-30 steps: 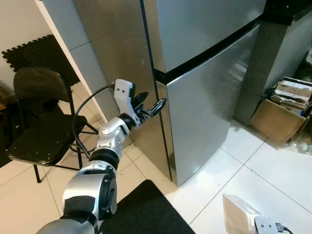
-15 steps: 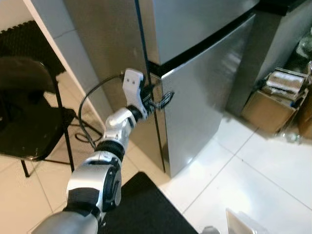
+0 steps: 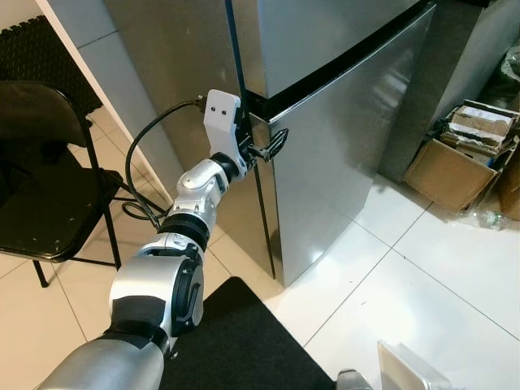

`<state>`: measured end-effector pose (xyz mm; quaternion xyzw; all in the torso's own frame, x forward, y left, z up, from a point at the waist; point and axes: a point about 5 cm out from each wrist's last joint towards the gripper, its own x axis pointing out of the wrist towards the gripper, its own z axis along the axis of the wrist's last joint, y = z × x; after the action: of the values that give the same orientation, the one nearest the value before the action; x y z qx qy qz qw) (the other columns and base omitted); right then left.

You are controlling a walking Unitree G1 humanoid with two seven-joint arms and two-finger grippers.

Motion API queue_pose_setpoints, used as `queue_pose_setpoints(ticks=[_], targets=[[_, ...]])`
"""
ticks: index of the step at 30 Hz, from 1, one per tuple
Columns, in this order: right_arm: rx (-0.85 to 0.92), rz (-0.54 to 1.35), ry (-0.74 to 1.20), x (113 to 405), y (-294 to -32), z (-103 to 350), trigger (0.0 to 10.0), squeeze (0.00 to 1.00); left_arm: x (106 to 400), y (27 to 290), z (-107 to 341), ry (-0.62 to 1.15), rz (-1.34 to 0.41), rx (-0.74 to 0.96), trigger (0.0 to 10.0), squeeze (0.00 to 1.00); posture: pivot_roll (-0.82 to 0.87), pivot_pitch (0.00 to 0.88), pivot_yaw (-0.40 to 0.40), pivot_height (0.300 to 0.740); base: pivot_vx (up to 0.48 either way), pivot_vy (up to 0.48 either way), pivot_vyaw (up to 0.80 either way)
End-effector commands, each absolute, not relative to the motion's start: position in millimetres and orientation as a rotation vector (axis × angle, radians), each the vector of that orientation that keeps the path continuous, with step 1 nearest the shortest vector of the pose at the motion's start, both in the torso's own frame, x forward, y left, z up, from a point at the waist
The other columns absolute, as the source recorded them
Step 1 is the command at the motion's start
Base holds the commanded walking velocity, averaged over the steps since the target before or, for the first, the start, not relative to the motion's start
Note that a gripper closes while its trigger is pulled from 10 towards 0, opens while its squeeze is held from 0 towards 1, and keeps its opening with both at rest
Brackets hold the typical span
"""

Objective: Restocking fridge

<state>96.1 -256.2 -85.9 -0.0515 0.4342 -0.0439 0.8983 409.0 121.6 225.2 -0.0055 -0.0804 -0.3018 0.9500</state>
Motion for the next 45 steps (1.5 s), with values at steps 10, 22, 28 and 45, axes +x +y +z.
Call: queue_pose_setpoints(ticks=[10,22,28,45], targets=[[-0.100,-0.118,0.903,87,-262,-84,10.0,0.00,404,112,212,-0.090,-0.748,-0.018,10.0,0.00,-0.24,0.262,0.048,0.740,0.000,0.000,0.00],[-0.094,-0.113,0.891,94,-257,-84,10.0,0.00,387,70,191,-0.073,-0.989,-0.037,10.0,0.00,-0.23,0.258,0.053,0.740,0.000,0.000,0.00],[-0.092,-0.118,0.890,94,-258,-84,10.0,0.00,385,63,190,-0.077,-1.021,-0.038,10.0,0.00,-0.23,0.254,0.060,0.740,0.000,0.000,0.00],[-0.083,-0.126,0.884,96,-254,-84,10.0,0.00,382,51,194,-0.098,-1.079,-0.054,10.0,0.00,-0.23,0.252,0.068,0.740,0.000,0.000,0.00]])
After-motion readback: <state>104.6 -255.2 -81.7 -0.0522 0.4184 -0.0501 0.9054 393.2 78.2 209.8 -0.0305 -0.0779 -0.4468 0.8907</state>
